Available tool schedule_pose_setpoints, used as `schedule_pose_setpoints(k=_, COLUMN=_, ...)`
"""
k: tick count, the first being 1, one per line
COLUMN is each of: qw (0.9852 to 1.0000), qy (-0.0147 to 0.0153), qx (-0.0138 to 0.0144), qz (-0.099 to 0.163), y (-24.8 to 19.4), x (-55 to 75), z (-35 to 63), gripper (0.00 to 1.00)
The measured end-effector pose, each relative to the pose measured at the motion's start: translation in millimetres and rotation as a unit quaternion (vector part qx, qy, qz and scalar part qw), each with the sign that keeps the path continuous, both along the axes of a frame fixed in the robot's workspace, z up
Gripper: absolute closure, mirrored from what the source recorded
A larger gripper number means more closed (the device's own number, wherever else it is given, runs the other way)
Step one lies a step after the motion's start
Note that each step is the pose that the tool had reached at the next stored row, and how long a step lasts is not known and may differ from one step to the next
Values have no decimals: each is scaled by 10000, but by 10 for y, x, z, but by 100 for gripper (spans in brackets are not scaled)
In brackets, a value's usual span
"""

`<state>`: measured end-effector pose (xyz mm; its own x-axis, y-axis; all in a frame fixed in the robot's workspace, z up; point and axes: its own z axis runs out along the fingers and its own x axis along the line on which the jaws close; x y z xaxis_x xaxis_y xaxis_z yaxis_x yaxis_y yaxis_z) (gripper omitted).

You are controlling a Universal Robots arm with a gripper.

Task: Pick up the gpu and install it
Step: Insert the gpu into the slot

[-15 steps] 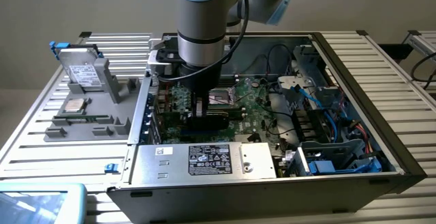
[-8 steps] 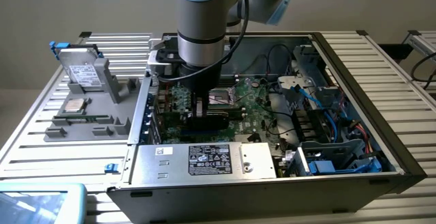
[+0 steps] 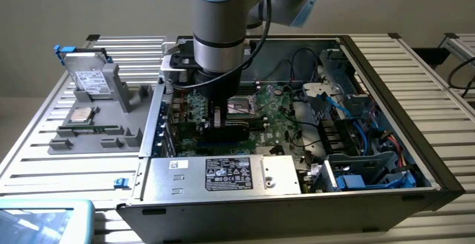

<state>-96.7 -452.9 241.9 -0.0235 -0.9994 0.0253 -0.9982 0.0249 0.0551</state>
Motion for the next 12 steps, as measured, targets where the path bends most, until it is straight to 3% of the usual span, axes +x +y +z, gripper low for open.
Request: schedule_pose_setpoints(k=12, qw=10000, qy=3, qx=-2, qz=2, y=0, x=24, z=2, gripper=72)
